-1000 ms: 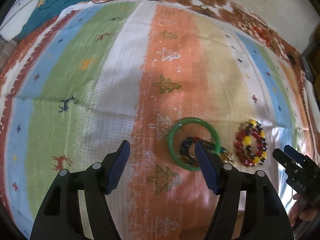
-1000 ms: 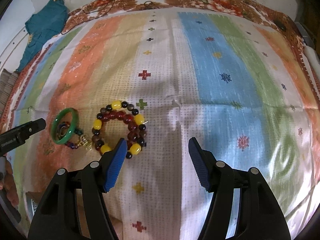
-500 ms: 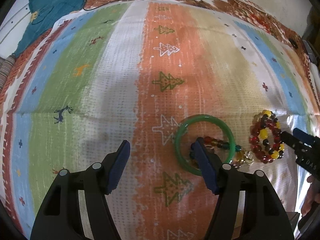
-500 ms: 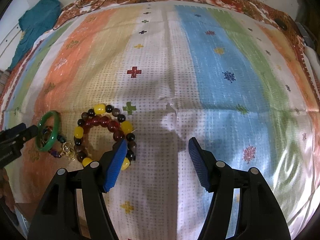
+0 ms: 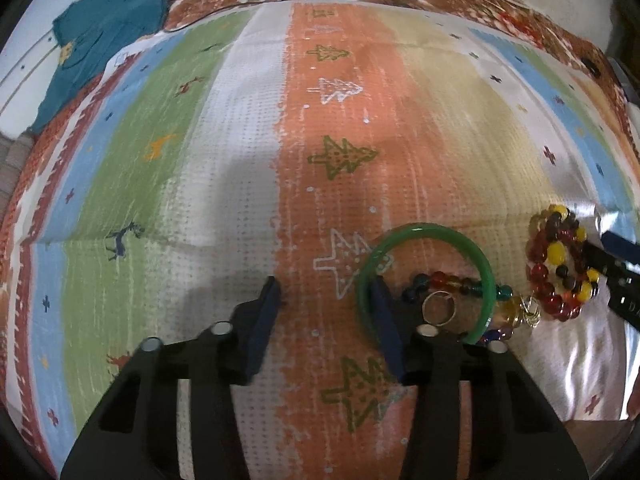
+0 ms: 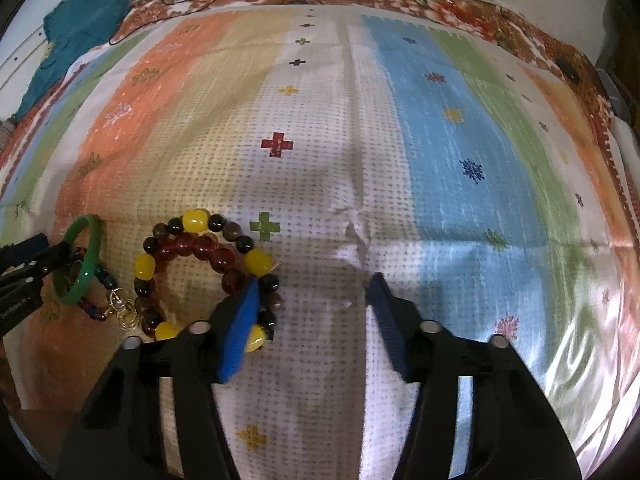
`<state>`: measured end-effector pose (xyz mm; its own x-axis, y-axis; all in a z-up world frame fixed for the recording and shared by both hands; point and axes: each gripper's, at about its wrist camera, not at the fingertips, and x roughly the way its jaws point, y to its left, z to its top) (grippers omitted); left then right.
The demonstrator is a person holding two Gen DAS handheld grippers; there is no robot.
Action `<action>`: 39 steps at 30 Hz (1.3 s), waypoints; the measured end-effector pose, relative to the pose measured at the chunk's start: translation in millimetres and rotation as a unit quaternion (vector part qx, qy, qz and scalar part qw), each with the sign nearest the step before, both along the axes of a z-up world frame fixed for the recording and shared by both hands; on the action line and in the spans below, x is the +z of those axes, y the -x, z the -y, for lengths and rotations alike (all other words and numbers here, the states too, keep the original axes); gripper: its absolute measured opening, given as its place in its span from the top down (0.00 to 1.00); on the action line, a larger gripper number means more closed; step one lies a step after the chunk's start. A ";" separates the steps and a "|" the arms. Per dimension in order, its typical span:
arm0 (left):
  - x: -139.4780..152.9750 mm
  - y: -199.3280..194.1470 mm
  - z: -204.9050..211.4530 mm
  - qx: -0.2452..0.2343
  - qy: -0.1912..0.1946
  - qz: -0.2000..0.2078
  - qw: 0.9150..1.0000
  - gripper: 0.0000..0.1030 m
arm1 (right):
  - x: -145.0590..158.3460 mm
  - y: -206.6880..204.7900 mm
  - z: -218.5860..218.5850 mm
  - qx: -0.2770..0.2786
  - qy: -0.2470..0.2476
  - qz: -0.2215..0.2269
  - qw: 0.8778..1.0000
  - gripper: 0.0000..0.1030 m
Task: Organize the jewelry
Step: 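Grasp the green jade bangle with the left tool while the right tool grasps the yellow-black bead bracelet, then lift the bangle and bracelet and carry both over the silver tin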
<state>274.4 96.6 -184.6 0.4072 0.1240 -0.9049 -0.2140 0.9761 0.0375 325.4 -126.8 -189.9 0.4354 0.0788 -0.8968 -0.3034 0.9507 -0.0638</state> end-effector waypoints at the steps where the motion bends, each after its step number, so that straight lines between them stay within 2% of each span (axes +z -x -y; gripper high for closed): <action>1: 0.0 -0.4 1.1 -0.003 -0.002 0.000 1.000 0.73 | 0.3 -0.4 1.6 -0.002 0.001 0.001 1.000 0.60; 2: 0.0 -0.8 1.3 -0.003 -0.002 -0.001 1.000 0.83 | 0.4 -1.1 4.4 -0.005 -0.001 0.000 1.000 0.65; 4: 0.1 -1.5 -0.6 0.002 -0.002 -0.002 1.000 0.93 | 1.1 -1.9 9.7 -0.009 -0.004 0.000 1.000 0.75; 6: 0.2 -0.7 -1.1 0.004 -0.003 -0.001 1.000 0.93 | 1.6 -3.2 13.2 -0.008 -0.014 -0.001 1.000 0.89; 10: 1.0 -0.1 -2.4 0.002 -0.006 -0.003 1.000 0.93 | 2.8 0.0 10.9 -0.003 -0.007 0.002 1.000 0.90; 14: 4.9 -0.2 -5.2 0.005 0.015 -0.006 1.000 0.93 | 5.9 3.8 11.4 -0.001 -0.006 0.003 1.000 0.90; 21: 24.5 2.4 0.6 0.009 0.022 0.006 1.000 0.94 | 19.7 14.9 17.4 0.004 -0.029 0.006 1.000 0.90; 28: 38.8 9.0 13.2 0.004 0.025 0.011 1.000 0.94 | 38.9 26.5 22.3 -0.002 -0.055 0.012 0.998 0.90; 39: 71.4 23.1 33.0 -0.013 0.023 0.031 0.999 0.94 | 78.2 49.5 10.6 0.038 -0.086 0.049 0.994 0.90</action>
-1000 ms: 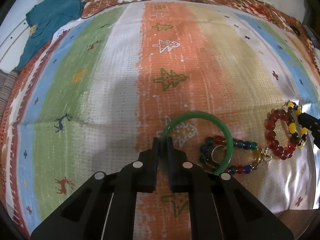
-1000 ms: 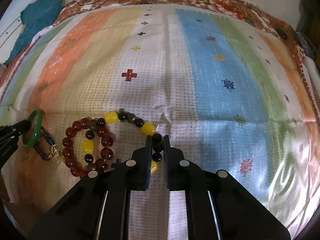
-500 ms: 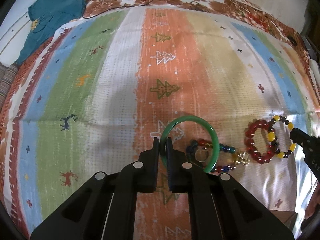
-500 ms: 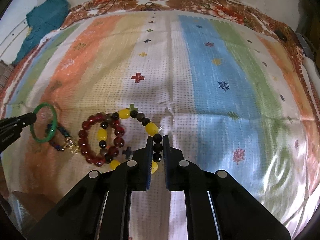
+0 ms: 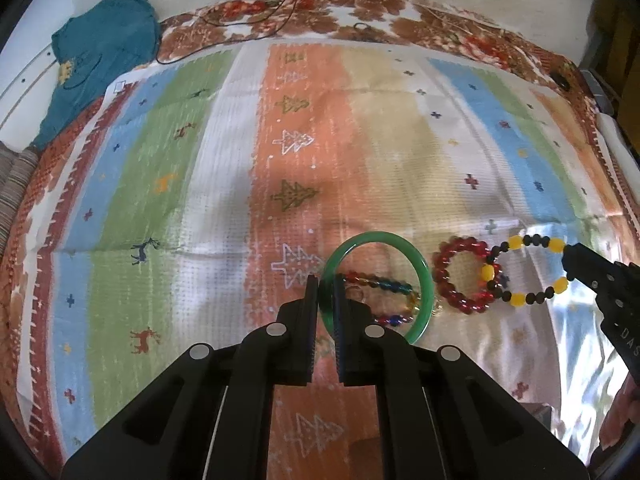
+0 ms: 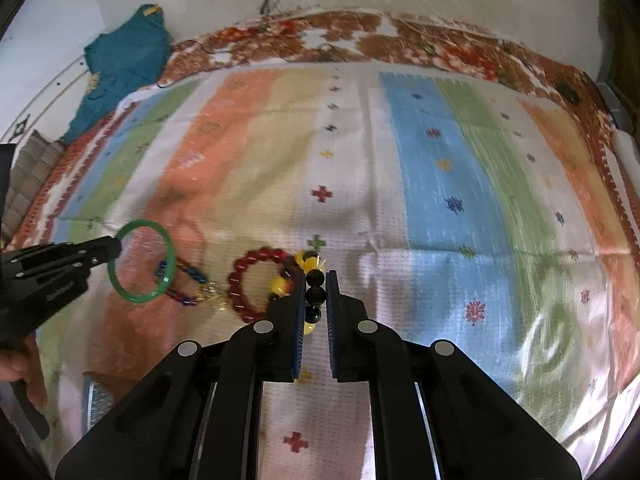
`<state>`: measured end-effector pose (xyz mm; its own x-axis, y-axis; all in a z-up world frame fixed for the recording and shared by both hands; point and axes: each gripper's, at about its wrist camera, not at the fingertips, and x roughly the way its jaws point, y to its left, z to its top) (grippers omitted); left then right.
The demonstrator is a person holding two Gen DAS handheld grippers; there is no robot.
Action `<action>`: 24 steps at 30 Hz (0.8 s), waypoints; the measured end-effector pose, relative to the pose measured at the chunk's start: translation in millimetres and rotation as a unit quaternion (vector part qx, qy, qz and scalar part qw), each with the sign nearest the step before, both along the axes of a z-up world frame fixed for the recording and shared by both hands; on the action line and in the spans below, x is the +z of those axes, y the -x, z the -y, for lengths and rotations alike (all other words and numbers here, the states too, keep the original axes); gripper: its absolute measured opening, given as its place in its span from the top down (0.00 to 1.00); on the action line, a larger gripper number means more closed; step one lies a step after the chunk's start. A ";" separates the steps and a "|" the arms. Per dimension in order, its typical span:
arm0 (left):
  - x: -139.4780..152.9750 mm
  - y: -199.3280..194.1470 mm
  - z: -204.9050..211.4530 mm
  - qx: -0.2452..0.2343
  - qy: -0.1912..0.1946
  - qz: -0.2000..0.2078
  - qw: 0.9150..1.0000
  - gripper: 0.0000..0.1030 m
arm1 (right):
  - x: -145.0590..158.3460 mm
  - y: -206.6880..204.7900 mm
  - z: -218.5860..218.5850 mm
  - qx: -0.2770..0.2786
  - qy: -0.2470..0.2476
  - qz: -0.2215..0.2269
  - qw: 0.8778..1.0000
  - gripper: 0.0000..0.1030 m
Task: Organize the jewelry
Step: 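Lift the bangle and bracelet and carry both over the silver tin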
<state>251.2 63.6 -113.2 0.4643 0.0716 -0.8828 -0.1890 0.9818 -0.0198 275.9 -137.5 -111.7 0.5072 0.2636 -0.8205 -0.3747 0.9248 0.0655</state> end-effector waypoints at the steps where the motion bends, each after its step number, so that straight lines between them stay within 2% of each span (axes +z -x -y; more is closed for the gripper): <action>1: 3.5 2.2 1.4 -0.001 -0.001 0.002 1.000 0.94 | 3.5 2.1 -1.1 0.003 -0.002 0.004 1.000 0.90; 14: 39.3 29.5 8.5 -0.008 -0.010 0.025 1.000 0.94 | 35.8 30.7 -3.0 0.017 -0.017 0.047 0.999 0.90; 24: 53.4 53.5 5.8 0.000 0.006 0.037 0.999 0.93 | 62.1 57.6 0.0 0.030 -0.034 0.080 0.996 0.90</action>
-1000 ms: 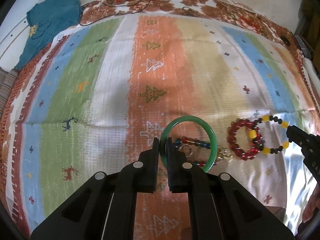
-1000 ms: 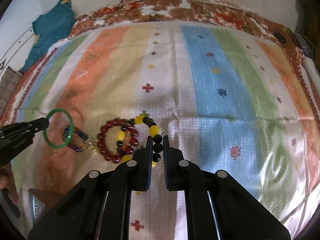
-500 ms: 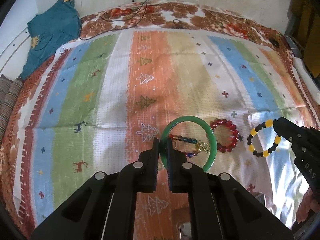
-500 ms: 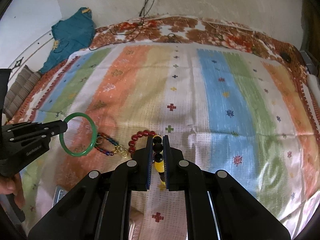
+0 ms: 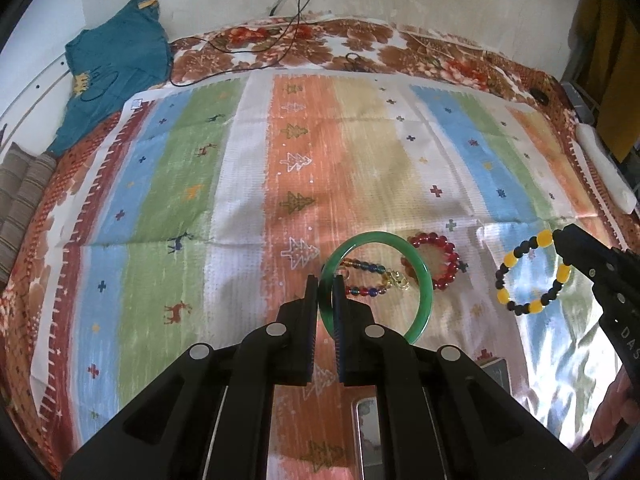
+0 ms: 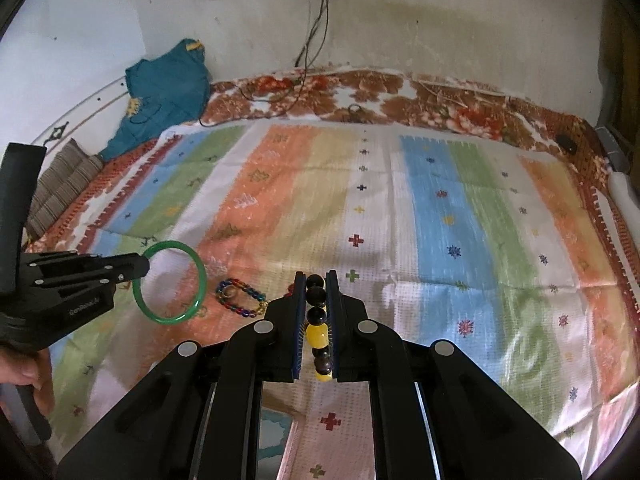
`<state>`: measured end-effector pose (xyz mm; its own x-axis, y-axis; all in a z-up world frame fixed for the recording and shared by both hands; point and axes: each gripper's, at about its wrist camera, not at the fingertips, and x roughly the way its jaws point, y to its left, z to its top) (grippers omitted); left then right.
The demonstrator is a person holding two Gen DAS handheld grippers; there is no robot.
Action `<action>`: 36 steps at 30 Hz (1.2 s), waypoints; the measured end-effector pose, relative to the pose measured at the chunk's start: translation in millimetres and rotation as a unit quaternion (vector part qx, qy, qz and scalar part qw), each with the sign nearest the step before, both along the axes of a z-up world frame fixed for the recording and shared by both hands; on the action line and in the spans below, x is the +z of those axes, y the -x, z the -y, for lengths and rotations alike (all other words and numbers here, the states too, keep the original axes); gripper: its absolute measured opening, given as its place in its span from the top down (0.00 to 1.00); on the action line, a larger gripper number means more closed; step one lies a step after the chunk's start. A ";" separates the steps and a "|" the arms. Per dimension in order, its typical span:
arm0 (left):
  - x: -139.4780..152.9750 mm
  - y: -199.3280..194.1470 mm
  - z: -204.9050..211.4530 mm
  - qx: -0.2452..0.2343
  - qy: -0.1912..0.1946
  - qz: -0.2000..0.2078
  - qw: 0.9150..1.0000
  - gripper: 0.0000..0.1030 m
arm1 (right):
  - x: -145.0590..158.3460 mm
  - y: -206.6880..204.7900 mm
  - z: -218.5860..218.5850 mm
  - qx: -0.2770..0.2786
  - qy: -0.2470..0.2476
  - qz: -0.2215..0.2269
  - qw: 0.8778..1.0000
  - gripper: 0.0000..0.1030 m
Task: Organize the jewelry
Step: 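Lift the bangle and bracelet and carry both over the silver tin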
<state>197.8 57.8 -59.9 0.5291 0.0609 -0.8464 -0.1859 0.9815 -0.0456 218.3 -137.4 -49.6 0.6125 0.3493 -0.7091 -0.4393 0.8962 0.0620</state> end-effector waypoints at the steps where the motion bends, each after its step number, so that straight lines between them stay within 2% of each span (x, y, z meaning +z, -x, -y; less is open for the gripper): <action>1: 2.7 3.6 0.2 0.001 0.003 0.003 1.000 0.93 | 1.5 2.1 0.1 0.001 -0.001 0.002 1.000 0.90; 8: 21.9 21.6 8.7 -0.006 0.010 0.025 1.000 0.93 | 13.0 20.3 2.0 0.008 -0.015 0.011 1.000 0.90; 22: 37.9 55.0 26.5 -0.026 0.000 0.044 0.999 0.93 | 19.8 50.4 6.9 0.016 -0.017 0.021 1.000 0.90; 36: 36.2 82.6 33.4 -0.029 -0.005 0.042 0.999 0.93 | 33.1 92.3 6.1 0.043 -0.029 0.022 0.998 0.90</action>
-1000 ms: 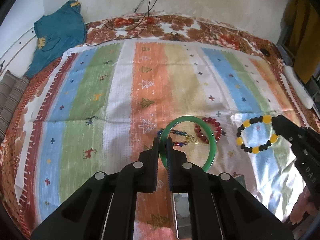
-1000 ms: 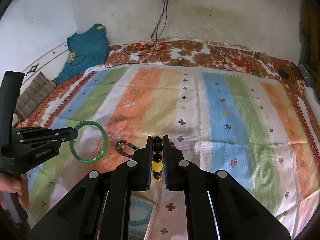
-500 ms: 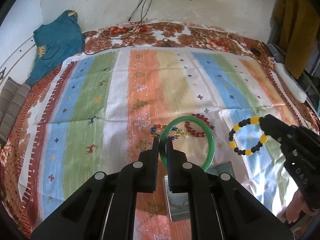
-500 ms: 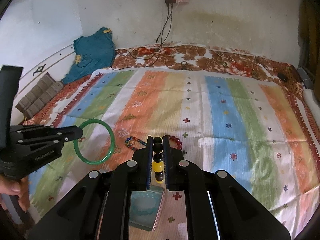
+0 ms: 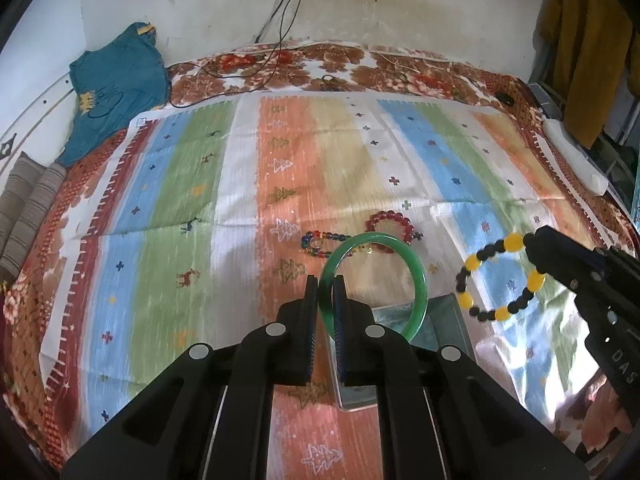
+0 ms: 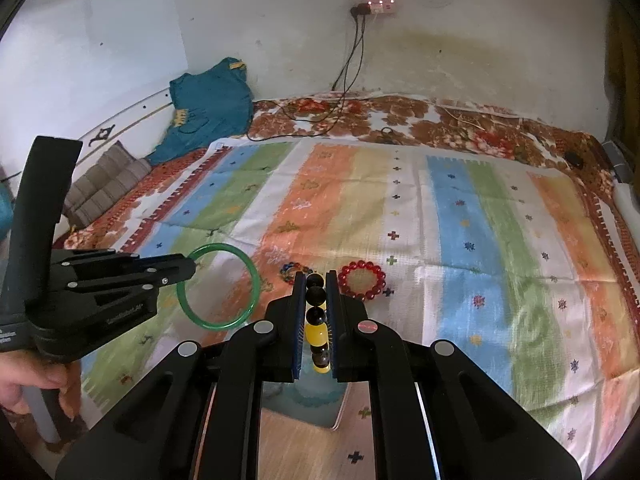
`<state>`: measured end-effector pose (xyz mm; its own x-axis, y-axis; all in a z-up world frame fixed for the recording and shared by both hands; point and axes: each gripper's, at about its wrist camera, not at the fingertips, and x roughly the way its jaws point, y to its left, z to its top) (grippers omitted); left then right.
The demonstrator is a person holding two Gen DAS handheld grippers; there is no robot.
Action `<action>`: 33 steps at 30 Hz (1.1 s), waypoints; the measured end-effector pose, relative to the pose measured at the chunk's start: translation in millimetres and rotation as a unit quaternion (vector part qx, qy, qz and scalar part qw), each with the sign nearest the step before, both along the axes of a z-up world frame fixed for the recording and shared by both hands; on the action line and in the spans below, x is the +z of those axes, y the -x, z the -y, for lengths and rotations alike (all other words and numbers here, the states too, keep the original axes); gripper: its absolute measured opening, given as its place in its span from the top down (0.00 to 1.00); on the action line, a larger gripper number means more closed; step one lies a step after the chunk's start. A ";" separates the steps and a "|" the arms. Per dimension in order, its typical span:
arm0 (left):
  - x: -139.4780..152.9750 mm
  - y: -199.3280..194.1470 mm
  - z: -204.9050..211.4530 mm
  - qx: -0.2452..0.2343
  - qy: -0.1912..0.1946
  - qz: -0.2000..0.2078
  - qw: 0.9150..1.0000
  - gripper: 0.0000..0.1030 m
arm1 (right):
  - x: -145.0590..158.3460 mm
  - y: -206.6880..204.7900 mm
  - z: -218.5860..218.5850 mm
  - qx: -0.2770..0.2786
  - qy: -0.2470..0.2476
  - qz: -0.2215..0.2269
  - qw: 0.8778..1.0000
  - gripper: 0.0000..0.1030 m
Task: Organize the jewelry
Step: 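Lift the bangle and bracelet and carry both over the silver tin, then open both tools to drop the bangle and bracelet into the tin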
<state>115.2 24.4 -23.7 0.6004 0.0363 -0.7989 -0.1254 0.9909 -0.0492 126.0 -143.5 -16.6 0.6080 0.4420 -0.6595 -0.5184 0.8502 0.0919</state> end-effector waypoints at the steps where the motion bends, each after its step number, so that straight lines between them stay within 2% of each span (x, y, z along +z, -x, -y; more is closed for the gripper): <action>1: 0.8 2.1 0.8 -0.001 0.000 0.001 1.000 0.93 | -0.7 2.0 0.3 0.001 0.001 -0.001 1.000 0.90; 11: 0.9 21.0 11.2 -0.008 0.000 0.002 1.000 0.93 | -4.6 17.5 3.7 0.006 0.004 -0.006 1.000 0.90; 15: 0.8 25.7 16.2 -0.015 0.005 0.000 1.000 0.93 | -9.0 17.3 4.7 0.014 0.002 -0.029 0.999 0.90; 17: 0.5 26.1 17.0 -0.015 0.009 -0.001 1.000 0.90 | -10.5 15.5 6.4 0.012 0.005 -0.034 0.999 0.89; 18: 0.8 26.1 16.7 -0.012 0.009 0.001 1.000 0.89 | -10.3 15.4 7.5 0.009 0.006 -0.031 0.999 0.85; 19: 1.3 25.9 15.8 -0.008 0.008 0.002 1.000 0.83 | -9.9 14.8 8.9 0.005 0.007 -0.029 1.000 0.81; 20: 0.9 26.0 14.4 -0.005 0.010 0.002 1.000 0.77 | -10.1 13.8 10.5 0.001 0.006 -0.030 1.000 0.72; 21: 0.4 25.8 12.9 -0.004 0.013 0.002 1.000 0.76 | -10.9 11.6 12.9 -0.004 0.004 -0.033 0.999 0.68; 28: -3.6 23.1 -0.9 0.019 0.014 -0.005 1.000 0.66 | -14.9 -2.0 22.3 -0.033 0.002 -0.044 0.998 0.61; 33: -4.6 21.7 -7.2 0.029 0.018 -0.007 0.999 0.66 | -12.8 -9.0 31.5 -0.051 -0.012 -0.050 0.997 0.61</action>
